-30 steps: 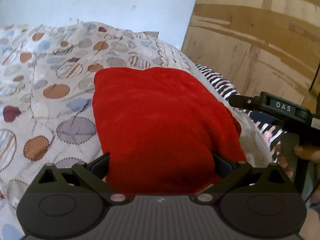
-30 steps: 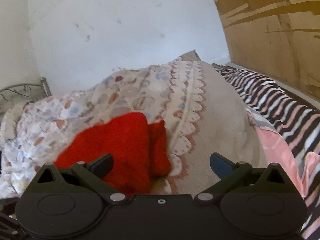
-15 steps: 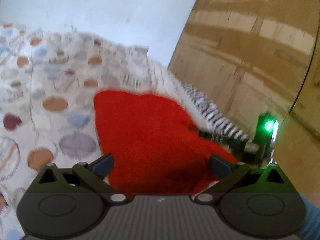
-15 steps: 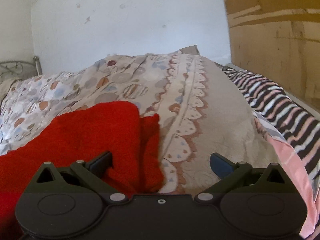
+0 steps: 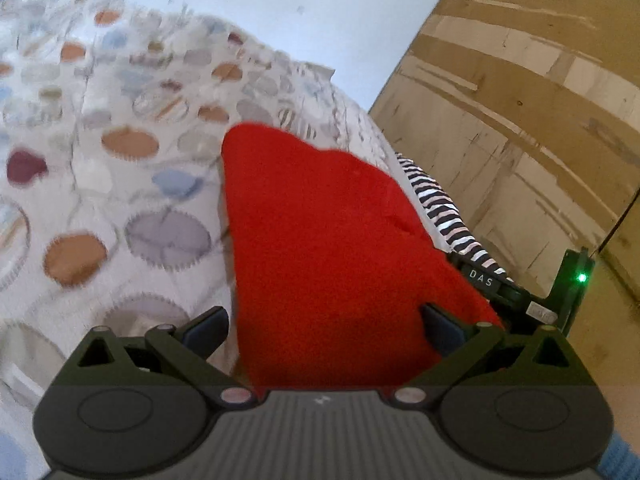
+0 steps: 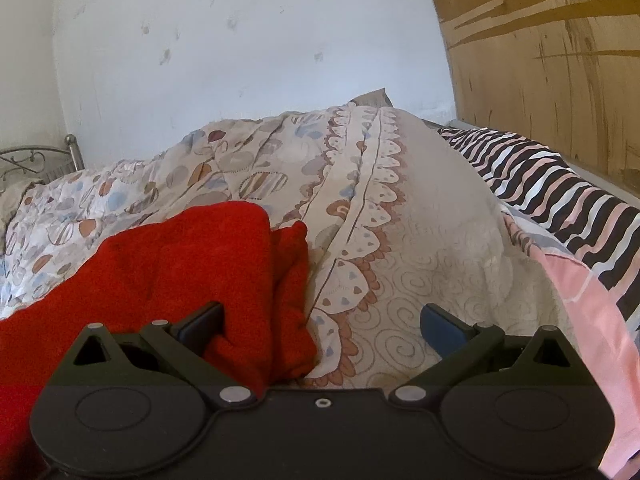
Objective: Fold small clothes
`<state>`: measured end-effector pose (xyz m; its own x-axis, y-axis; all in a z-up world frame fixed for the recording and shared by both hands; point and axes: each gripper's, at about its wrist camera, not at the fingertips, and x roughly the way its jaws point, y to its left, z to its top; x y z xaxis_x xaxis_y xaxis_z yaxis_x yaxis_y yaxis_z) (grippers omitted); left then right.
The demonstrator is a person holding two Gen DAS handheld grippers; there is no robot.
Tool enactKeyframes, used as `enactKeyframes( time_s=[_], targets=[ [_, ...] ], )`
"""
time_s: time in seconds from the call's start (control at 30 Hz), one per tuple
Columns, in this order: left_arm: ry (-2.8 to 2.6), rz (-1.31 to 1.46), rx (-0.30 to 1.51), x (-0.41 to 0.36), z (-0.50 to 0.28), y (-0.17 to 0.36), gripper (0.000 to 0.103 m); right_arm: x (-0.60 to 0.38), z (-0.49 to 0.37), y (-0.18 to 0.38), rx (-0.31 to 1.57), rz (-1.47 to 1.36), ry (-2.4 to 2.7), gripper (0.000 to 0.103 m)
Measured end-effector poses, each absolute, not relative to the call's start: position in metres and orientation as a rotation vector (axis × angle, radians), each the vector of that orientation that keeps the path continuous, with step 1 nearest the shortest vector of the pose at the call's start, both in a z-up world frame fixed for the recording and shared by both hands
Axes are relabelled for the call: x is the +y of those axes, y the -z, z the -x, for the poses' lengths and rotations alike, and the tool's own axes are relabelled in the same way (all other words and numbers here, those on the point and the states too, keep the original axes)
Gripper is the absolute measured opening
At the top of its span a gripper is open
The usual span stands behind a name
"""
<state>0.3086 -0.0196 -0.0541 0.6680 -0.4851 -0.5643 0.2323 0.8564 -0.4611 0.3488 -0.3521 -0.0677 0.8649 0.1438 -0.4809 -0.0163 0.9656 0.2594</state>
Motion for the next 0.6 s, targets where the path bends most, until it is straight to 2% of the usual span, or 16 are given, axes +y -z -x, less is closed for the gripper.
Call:
enactKeyframes(
  time_s=[0.1,0.33,0.6],
  targets=[
    [0.424,0.434,0.759,-0.015,-0.312,0.062,0.103,-0.352,-0.349,0.068,0.521,-0.251,-0.085,0.102],
    [0.41,0.339,0.714,-0.02,-0.304,0.042,0.103,-0.352,-0.347,0.067,0.517,-0.252,-0.092,0.102],
    [0.458,0.351,0.581,-0.004,-0.303,0.018,0.102,-0.358,-0.341,0.05,0.486,-0.303,-0.146,0.102]
  ],
)
